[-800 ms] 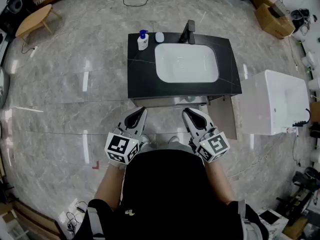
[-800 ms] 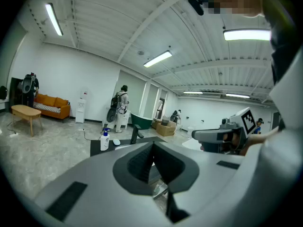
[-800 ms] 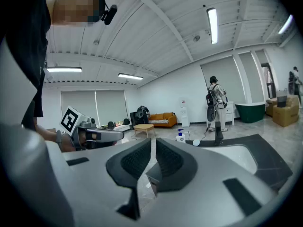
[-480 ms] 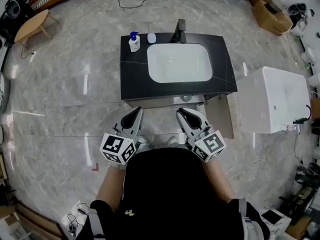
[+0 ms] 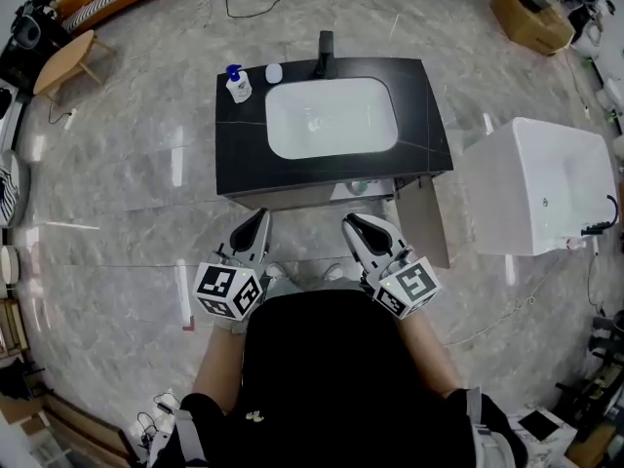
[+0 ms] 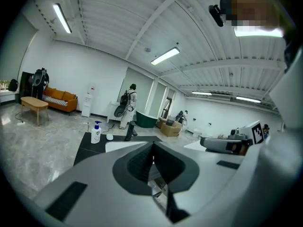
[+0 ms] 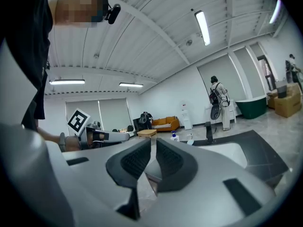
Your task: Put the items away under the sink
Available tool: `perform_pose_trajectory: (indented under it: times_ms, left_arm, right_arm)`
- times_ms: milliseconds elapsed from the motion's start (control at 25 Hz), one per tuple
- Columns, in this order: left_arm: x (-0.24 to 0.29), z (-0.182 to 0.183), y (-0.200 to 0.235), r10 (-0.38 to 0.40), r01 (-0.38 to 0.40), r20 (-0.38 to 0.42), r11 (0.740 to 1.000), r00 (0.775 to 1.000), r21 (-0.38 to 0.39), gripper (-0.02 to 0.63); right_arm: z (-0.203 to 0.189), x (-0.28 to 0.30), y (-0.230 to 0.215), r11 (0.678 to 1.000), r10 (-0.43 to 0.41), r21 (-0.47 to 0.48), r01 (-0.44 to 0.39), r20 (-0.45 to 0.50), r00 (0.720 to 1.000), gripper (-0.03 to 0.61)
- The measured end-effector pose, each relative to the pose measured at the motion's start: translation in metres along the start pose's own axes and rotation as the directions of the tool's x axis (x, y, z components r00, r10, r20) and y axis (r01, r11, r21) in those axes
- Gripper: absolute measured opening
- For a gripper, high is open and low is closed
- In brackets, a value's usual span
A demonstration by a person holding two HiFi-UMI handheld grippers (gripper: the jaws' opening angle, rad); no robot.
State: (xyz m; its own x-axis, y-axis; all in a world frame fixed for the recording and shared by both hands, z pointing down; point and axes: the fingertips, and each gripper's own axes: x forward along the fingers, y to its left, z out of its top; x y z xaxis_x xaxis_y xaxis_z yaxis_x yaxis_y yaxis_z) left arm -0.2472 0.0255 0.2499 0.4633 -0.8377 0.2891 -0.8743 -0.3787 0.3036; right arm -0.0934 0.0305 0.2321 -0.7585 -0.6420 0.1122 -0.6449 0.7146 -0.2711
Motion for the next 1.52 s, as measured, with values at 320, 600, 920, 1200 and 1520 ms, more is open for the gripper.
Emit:
perform_pose_trajectory:
  times_ms: [320, 600, 920, 1200, 1520]
  left_arm:
    - [0.014, -0.007, -0.024, 0.054, -0.053, -0.015, 0.998, 0.998, 0.036, 0.021]
    - [0.027, -0.001, -0.014, 0.057, -0.056, -0.02, 0.998, 0.998, 0.043, 0.021]
    - [0.058, 0.012, 0.032, 0.014, -0.013, -0.025, 0.999, 1.0, 0.036, 0.021]
    - [0.089, 0.031, 0.098, -0.009, 0.009, -0.036, 1.0, 0.999, 0.007, 0.021]
    - [0.114, 0.045, 0.174, -0.037, 0.038, -0.064, 0.999, 0.997, 0.016, 0.023]
  right_arm:
    - [0.001, -0.023, -0.033, 1.0, 0.012, 0.022, -0.012, 0.032, 0.999, 0.052]
    - [0.006, -0.017, -0.049, 1.0, -0.01, 0.026, 0.009, 0.043, 0.999, 0.052]
    - [0.011, 0.033, -0.058, 0.999, -0.046, 0.014, 0.046, 0.015, 0.999, 0.052]
    - [0.023, 0.099, -0.066, 0.997, -0.08, -0.006, 0.08, -0.019, 0.997, 0.052]
    - [0.031, 0.171, -0.07, 0.99, -0.143, -0.002, 0.143, -0.038, 0.989, 0.052]
